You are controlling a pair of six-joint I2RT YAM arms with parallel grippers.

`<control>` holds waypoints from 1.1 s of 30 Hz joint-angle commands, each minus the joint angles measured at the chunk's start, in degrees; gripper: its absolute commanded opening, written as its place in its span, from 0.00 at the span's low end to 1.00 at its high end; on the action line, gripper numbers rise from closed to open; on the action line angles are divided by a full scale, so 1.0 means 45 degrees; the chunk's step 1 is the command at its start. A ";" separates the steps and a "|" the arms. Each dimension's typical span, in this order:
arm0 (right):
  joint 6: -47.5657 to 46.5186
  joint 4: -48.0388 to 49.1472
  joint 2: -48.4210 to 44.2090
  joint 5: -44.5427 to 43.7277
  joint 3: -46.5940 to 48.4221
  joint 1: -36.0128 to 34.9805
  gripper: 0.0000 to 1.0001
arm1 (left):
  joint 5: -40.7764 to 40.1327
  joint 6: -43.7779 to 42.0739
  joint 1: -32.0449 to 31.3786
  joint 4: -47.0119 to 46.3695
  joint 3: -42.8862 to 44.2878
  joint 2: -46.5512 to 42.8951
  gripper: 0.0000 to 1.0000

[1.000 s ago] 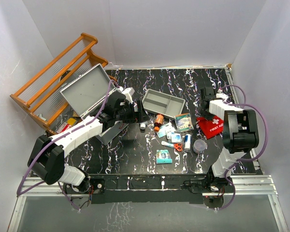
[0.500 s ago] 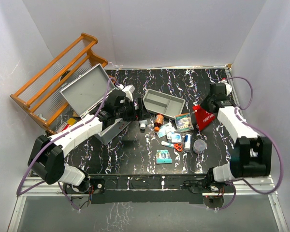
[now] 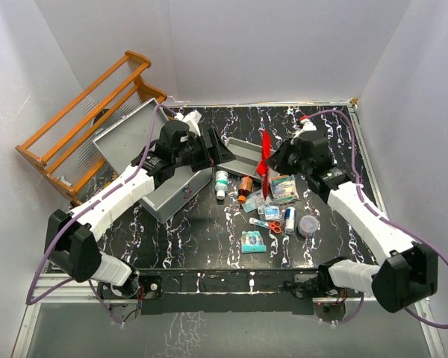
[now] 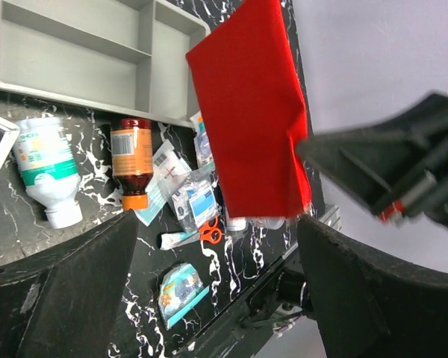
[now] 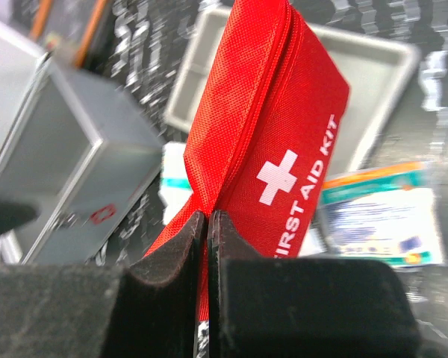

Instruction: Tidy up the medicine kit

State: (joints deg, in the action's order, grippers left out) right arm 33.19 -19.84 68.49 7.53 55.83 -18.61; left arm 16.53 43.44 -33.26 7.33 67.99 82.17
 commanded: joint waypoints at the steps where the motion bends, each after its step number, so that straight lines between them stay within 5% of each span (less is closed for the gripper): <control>1: 0.0334 0.1814 -0.1090 0.1072 -0.0329 -0.1259 0.00 | 0.0396 0.0604 0.0408 0.0479 0.0362 0.0013 0.86; 8: 0.0276 0.3356 -0.1006 0.1729 -0.1015 -0.3028 0.00 | 0.1726 0.1387 0.0771 -0.0277 -0.0265 -0.0255 0.85; 18: 0.0226 0.4711 0.0522 0.1507 -0.0810 -0.5103 0.00 | 0.1511 0.1636 0.0839 0.0121 -0.1546 -0.0779 0.58; 27: 0.0302 0.4815 0.1115 0.0845 -0.0821 -0.5803 0.00 | 0.0790 0.1022 0.0835 0.0804 -0.1602 -0.1244 0.07; 33: 0.0506 0.4324 0.1007 0.0432 -0.0824 -0.5789 0.06 | 0.0790 0.0638 0.0831 0.0734 -0.1622 -0.1190 0.00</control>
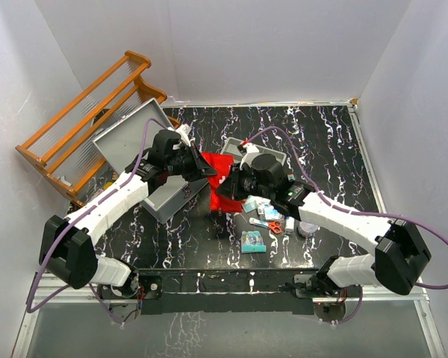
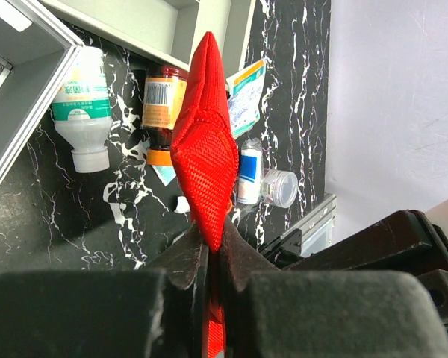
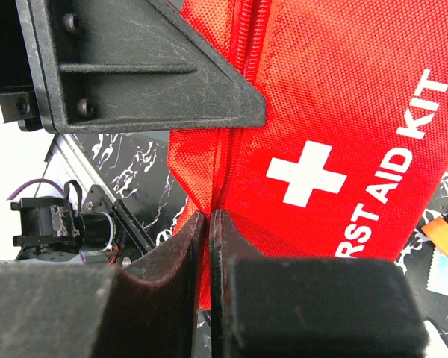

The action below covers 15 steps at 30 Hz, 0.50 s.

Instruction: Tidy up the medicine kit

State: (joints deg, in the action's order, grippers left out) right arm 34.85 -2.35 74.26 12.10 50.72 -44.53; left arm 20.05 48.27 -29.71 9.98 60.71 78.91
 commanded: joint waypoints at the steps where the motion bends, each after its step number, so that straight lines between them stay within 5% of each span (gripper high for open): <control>1: 0.0228 0.0241 -0.0304 -0.0797 0.0354 -0.0041 0.12 | -0.0046 -0.0507 0.0053 0.0146 -0.0003 -0.0464 0.00; 5: 0.0400 -0.0632 -0.0432 -0.1746 0.0512 -0.0042 0.32 | -0.0107 -0.0712 0.0057 0.0190 0.0046 -0.0413 0.00; 15: 0.0249 -0.2641 -0.0238 -0.2907 0.1346 -0.0287 0.38 | -0.0067 -0.1090 0.0063 0.0208 0.0040 -0.0176 0.00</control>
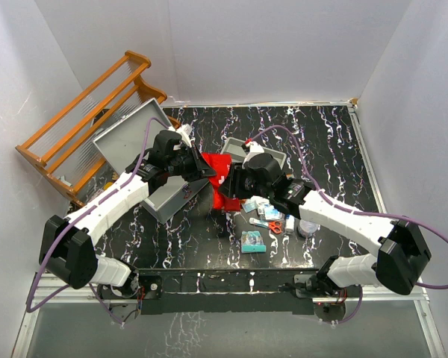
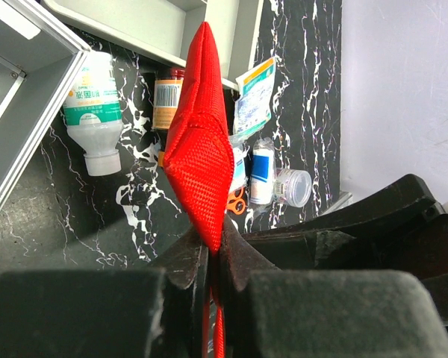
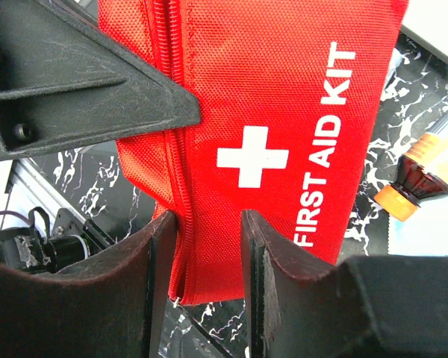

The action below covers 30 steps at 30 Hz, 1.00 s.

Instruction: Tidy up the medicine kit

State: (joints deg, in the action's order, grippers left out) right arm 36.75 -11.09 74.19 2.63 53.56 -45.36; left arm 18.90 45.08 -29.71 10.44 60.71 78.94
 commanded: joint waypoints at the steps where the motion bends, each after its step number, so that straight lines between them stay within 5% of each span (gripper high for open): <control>1: -0.0208 -0.0675 -0.0377 -0.0683 0.0634 -0.0116 0.40 | 0.0168 -0.0446 0.0068 0.0103 0.0044 -0.0179 0.00; 8: -0.0405 -0.0804 -0.1324 -0.0384 -0.0013 -0.0185 0.55 | 0.0202 -0.0493 0.0075 -0.0021 0.0065 0.0104 0.00; 30: -0.0289 -0.2007 0.1216 -0.2594 0.1825 -0.1447 0.46 | 0.0257 0.0394 0.0079 -0.0046 -0.0102 0.0030 0.00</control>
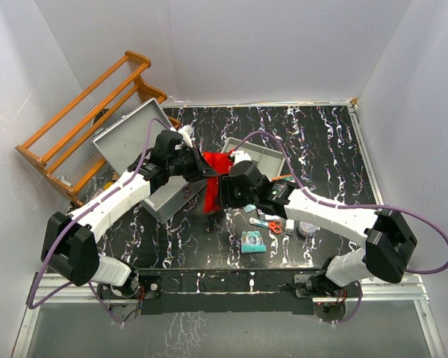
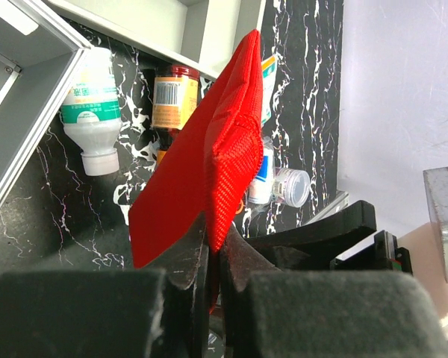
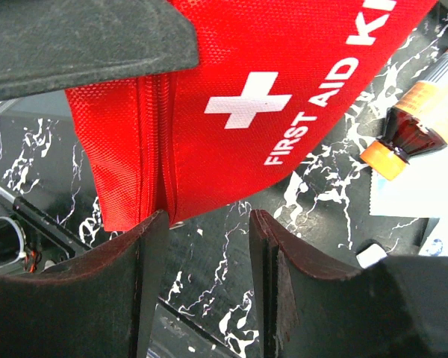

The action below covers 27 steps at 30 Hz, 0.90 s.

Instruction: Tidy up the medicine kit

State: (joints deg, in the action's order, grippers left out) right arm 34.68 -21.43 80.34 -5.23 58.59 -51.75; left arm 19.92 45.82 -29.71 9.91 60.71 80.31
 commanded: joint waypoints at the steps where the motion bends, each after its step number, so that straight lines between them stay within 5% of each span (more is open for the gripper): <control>1: 0.0193 0.0463 -0.0229 -0.0704 0.0620 -0.0027 0.47 | -0.0081 0.0271 0.0085 0.0157 -0.0093 -0.0280 0.00; 8: 0.0625 0.0826 -0.0170 -0.1065 0.0554 -0.0044 0.51 | -0.0078 0.0608 0.0095 0.0181 -0.0120 -0.0368 0.00; 19: 0.1510 0.0235 0.0635 -0.3947 0.1207 -0.0072 0.29 | -0.0274 0.0976 0.0099 0.0845 0.0004 -0.0367 0.00; 27: 0.0013 0.1977 0.1342 -0.1552 0.1297 -0.0122 0.40 | -0.0237 0.1183 0.0188 0.0882 -0.0026 -0.0367 0.00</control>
State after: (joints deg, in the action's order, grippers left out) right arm 38.83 -19.94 85.12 -16.29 61.52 -51.81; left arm 17.58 50.22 -29.06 12.82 60.71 80.31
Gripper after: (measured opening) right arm 0.394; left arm 0.019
